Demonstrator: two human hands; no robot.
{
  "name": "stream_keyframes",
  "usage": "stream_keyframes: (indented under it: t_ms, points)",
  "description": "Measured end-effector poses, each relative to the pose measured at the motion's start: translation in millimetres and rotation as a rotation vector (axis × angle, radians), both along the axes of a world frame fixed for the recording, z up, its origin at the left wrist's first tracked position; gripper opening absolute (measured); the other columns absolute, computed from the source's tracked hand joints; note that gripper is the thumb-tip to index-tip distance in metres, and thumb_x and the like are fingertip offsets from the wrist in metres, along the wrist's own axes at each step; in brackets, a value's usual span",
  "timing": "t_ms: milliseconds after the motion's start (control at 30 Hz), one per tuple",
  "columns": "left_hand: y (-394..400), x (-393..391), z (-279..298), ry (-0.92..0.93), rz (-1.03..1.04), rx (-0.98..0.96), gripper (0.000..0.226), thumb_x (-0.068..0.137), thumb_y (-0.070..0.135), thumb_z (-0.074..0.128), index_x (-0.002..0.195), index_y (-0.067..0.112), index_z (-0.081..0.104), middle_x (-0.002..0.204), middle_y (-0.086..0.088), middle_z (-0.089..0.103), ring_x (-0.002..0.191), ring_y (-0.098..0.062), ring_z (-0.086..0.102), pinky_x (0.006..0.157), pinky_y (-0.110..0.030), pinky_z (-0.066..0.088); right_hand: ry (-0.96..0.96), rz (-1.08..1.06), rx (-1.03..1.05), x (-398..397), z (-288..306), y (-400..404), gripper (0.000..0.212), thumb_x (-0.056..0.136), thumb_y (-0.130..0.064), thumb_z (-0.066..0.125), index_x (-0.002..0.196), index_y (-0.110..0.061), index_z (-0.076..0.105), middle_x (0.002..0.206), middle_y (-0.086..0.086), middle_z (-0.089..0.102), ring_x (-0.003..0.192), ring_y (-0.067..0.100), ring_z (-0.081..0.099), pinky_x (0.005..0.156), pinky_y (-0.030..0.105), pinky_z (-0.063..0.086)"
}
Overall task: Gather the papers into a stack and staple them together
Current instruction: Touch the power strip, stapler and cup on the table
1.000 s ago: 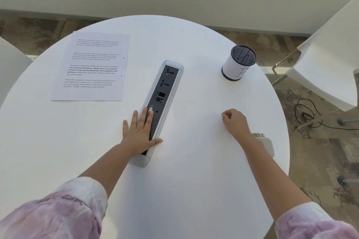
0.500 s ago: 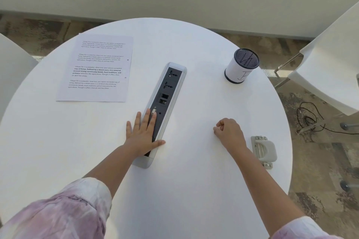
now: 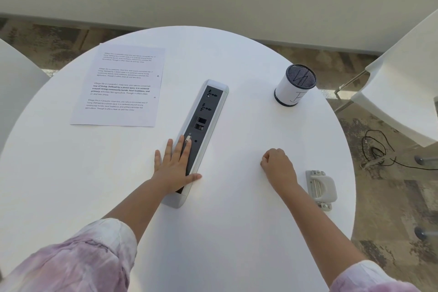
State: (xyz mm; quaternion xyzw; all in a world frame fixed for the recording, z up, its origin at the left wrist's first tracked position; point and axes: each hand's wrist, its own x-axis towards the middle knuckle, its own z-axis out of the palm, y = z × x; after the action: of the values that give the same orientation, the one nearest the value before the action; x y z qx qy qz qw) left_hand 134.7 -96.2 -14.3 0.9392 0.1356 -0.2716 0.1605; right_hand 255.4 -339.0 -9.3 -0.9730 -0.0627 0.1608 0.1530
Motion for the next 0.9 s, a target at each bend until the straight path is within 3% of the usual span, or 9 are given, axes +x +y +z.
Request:
stream_keyframes:
  t_ms: [67, 133, 233, 367, 467, 567, 733, 900]
  points:
    - [-0.1, 0.3, 0.5, 0.002, 0.000, 0.002, 0.093, 0.085, 0.067, 0.034, 0.140, 0.025, -0.028, 0.148, 0.005, -0.037, 0.138, -0.025, -0.030, 0.111, -0.054, -0.010, 0.088, -0.027, 0.130, 8.5, 3.4, -3.3, 0.015, 0.088, -0.013, 0.047, 0.075, -0.010, 0.056, 0.078, 0.006, 0.055, 0.073, 0.025, 0.052, 0.056, 0.027, 0.035]
    - [0.0, 0.6, 1.3, 0.004, -0.002, 0.006, 0.093, 0.085, 0.067, 0.033, 0.140, 0.025, -0.028, 0.148, 0.005, -0.037, 0.138, -0.025, -0.030, 0.111, -0.054, -0.010, 0.129, -0.086, 0.279, 21.4, 10.7, -7.4, 0.017, 0.087, -0.012, 0.050, 0.071, -0.012, 0.056, 0.070, 0.006, 0.056, 0.069, 0.023, 0.052, 0.056, 0.027, 0.037]
    - [0.0, 0.9, 1.9, 0.003, -0.002, 0.010, 0.093, 0.085, 0.067, 0.033, 0.140, 0.024, -0.028, 0.148, 0.004, -0.037, 0.138, -0.026, -0.030, 0.111, -0.054, -0.010, 0.056, -0.176, 0.418, 46.2, 28.0, -12.1, 0.014, 0.087, -0.011, 0.052, 0.075, -0.011, 0.059, 0.070, 0.008, 0.059, 0.064, 0.023, 0.055, 0.062, 0.029, 0.045]
    - [-0.3, 0.2, 1.9, 0.000, -0.002, 0.014, 0.093, 0.084, 0.068, 0.033, 0.140, 0.024, -0.028, 0.149, 0.005, -0.036, 0.139, -0.026, -0.029, 0.111, -0.054, -0.009, -0.080, -0.277, 0.544, 82.4, 59.0, -17.9, 0.012, 0.089, -0.012, 0.052, 0.088, -0.005, 0.062, 0.059, 0.000, 0.052, 0.051, 0.015, 0.050, 0.057, 0.023, 0.045]
    - [-0.6, -0.3, 1.9, -0.007, 0.001, 0.009, 0.093, 0.084, 0.068, 0.033, 0.140, 0.024, -0.027, 0.149, 0.005, -0.036, 0.139, -0.026, -0.028, 0.111, -0.054, -0.010, -0.176, -0.275, 0.544, 116.2, 78.2, -16.7, 0.022, 0.089, -0.017, 0.052, 0.089, 0.001, 0.064, 0.057, -0.002, 0.049, 0.049, 0.013, 0.048, 0.067, 0.034, 0.045]
    - [-0.1, 0.1, 2.0, 0.000, -0.001, 0.013, 0.093, 0.084, 0.068, 0.033, 0.139, 0.025, -0.029, 0.149, 0.005, -0.036, 0.139, -0.025, -0.029, 0.111, -0.054, -0.010, -0.264, -0.277, 0.521, 147.1, 94.4, -10.3, 0.024, 0.088, -0.021, 0.053, 0.093, -0.001, 0.067, 0.060, -0.004, 0.051, 0.053, 0.010, 0.047, 0.069, 0.035, 0.046]
    - [0.8, 1.4, -0.4, 0.011, -0.003, 0.008, 0.092, 0.085, 0.068, 0.031, 0.136, 0.025, -0.033, 0.148, 0.005, -0.037, 0.138, -0.025, -0.030, 0.111, -0.053, -0.011, -0.310, -0.247, 0.451, 178.2, 109.7, -3.5, 0.022, 0.087, -0.018, 0.055, 0.094, -0.003, 0.069, 0.064, -0.003, 0.055, 0.056, 0.006, 0.046, 0.057, 0.019, 0.039]
    - [1.3, 0.4, -2.1, 0.006, 0.000, -0.003, 0.089, 0.085, 0.068, 0.030, 0.128, 0.027, -0.037, 0.147, 0.005, -0.038, 0.138, -0.025, -0.031, 0.111, -0.053, -0.011, -0.325, -0.242, 0.370, 189.1, 114.3, -2.9, 0.026, 0.088, -0.024, 0.058, 0.095, -0.001, 0.070, 0.079, 0.007, 0.058, 0.074, 0.016, 0.052, 0.072, 0.023, 0.036]
